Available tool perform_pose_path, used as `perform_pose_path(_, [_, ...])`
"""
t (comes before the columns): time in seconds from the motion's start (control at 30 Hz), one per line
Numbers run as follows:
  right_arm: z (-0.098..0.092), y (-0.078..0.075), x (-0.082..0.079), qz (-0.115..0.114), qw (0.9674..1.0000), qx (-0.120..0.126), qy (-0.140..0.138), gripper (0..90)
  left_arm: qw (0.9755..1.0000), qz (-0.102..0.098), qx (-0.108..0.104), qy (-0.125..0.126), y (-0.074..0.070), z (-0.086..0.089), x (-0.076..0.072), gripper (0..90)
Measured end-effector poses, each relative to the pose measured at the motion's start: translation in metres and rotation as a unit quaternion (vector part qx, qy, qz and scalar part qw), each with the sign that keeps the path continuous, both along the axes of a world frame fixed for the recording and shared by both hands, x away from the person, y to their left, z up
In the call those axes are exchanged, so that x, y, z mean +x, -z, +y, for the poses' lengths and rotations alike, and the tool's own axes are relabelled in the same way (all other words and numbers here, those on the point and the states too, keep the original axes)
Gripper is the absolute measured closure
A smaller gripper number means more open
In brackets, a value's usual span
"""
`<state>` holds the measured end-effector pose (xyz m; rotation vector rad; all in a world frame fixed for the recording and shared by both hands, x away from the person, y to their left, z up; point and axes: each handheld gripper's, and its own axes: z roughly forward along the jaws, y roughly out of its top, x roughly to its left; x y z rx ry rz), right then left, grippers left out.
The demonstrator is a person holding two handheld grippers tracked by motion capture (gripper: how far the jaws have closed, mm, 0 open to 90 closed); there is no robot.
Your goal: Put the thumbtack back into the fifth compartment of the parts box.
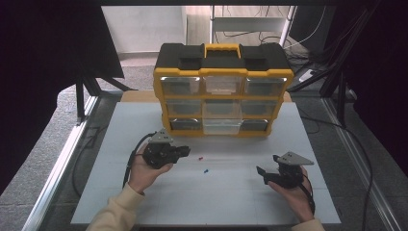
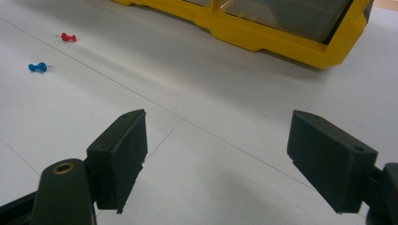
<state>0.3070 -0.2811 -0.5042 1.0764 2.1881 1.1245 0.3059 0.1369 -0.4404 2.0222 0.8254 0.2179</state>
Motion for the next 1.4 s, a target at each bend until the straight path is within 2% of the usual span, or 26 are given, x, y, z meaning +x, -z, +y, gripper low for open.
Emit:
perform_pose_path(0.13, [0.0,0.0,0.0,0.0,1.0,0.001,0.001,20.7,0.9999,-0.011,-0.01,-0.004,-0.008,0.003,-0.002,83.0])
perform_pose_path(0.23, [0.0,0.0,0.0,0.001,1.0,0.001,0.002,20.7,0.9991,-0.014,-0.041,-0.002,-0.018,0.007,-0.003,83.0])
perform_pose_path(0.6, [-0.002,0.001,0.0,0.002,1.0,0.002,0.002,20.8,0.998,-0.047,-0.04,-0.014,-0.035,0.009,-0.004,83.0])
perform_pose_path(0.67, [-0.002,0.001,0.0,0.003,1.0,0.004,0.004,20.8,0.9974,-0.053,-0.046,-0.013,-0.041,0.011,-0.004,83.0])
perform_pose_path(0.77, [-0.002,0.001,0.0,0.005,0.9999,0.007,0.007,20.7,0.9972,-0.057,-0.047,-0.012,-0.044,0.011,-0.003,83.0])
perform_pose_path(0.83, [-0.002,0.001,0.0,0.002,1.0,0.0,0.004,20.8,0.9968,-0.062,-0.049,-0.015,-0.047,0.011,-0.002,83.0])
perform_pose_path(0.93, [-0.002,0.0,0.0,0.002,1.0,0.001,0.007,20.8,0.9964,-0.061,-0.057,-0.015,-0.049,0.01,0.001,83.0])
perform_pose_path(1.07, [-0.002,0.001,0.0,0.005,1.0,0.004,0.005,20.8,0.9951,-0.071,-0.067,-0.017,-0.053,0.011,0.002,83.0])
perform_pose_path(1.1, [-0.002,0.0,0.0,0.003,1.0,0.004,0.005,20.8,0.9944,-0.072,-0.076,-0.019,-0.055,0.012,0.004,83.0])
perform_pose_path(1.2, [-0.002,0.0,0.0,0.002,1.0,0.006,0.005,20.8,0.994,-0.069,-0.083,-0.017,-0.058,0.012,0.006,83.0])
perform_pose_path(1.4, [-0.001,0.001,0.001,0.003,1.0,-0.001,0.006,20.8,0.9935,-0.079,-0.081,-0.017,-0.069,0.008,0.013,83.0])
